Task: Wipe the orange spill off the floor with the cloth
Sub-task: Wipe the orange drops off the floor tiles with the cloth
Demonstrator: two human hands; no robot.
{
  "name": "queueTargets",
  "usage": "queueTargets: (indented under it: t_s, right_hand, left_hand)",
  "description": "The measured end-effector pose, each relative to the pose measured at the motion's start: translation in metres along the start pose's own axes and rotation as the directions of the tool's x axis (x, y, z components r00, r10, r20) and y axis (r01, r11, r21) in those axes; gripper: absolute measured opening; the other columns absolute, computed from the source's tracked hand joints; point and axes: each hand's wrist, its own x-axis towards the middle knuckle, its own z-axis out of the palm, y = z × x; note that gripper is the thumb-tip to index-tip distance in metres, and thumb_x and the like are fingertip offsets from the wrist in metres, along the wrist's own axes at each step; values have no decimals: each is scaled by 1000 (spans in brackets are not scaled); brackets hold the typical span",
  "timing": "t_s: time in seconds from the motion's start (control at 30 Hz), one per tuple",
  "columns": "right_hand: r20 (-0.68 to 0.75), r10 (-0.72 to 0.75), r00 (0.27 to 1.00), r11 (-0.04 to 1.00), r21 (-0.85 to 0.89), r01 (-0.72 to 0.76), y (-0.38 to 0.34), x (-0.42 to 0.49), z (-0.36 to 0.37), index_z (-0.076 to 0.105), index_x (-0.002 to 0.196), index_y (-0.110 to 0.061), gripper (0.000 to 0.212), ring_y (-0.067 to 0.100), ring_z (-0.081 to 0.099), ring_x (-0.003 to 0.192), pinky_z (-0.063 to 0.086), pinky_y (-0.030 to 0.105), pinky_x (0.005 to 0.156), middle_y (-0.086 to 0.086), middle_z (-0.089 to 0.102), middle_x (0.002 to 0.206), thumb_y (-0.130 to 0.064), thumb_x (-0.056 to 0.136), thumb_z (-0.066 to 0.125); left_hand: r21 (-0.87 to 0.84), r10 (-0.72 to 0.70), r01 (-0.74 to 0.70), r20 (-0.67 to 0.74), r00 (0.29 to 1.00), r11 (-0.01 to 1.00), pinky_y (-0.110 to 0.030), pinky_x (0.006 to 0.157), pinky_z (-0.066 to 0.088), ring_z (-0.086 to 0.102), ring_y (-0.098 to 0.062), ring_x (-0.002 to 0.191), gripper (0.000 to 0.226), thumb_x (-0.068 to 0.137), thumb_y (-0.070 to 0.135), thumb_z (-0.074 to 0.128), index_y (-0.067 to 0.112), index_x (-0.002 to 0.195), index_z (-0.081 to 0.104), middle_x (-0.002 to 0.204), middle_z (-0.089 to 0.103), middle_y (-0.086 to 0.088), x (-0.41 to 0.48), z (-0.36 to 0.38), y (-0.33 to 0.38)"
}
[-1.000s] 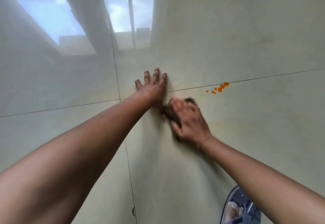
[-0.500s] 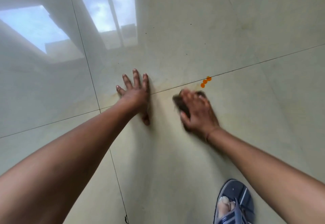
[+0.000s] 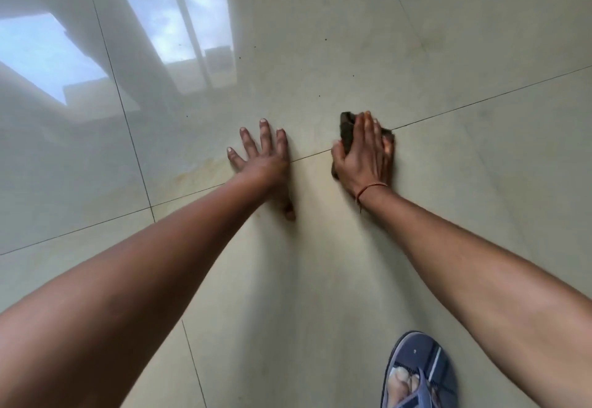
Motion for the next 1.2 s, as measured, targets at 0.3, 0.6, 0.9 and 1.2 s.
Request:
queueTargets:
  t_s: [0.3,0.6,0.9,1.2]
  right_hand:
    - [28,-113,993,994,2,113,45,-18,-10,31,149,-9,81,24,27,144,18,42,116,11,30,156,-54,82,28]
    - [118,-445,888,892,-31,451,48,-50,-9,30,150,-10,77,20,27,144,24,41,115,8,29,157,-51,84,36]
    - [142,-472,870,877,-21,480,0,-55,-1,32,149,-10,73,21,28,144,23,40,115,8,31,156,-47,87,37]
    - [47,-170,984,985,-5,170,-18,24,-2,32,148,-8,76,24,26,144,13,39,115,11,30,156,-48,84,32]
  left_hand:
    - [-13,-12,12,-1,1000,1000,-74,105,-7,-36,-51,133,162,46,39,95,16,147,-29,146,-46,-14,-2,1,2]
    - [-28,-10,10,-7,1000,1000,-72,103,-7,-34,-51,134,159,48,35,95,16,148,-27,148,-44,-14,-4,-3,4]
    - [-40,-5,4,-37,999,999,-73,105,-5,-31,-50,136,143,62,25,89,19,149,-24,150,-41,-12,-3,-2,2]
    - [-41,-26,26,-15,1000,999,-72,105,-6,-32,-50,135,161,45,34,96,18,148,-26,149,-43,-12,-2,-2,7]
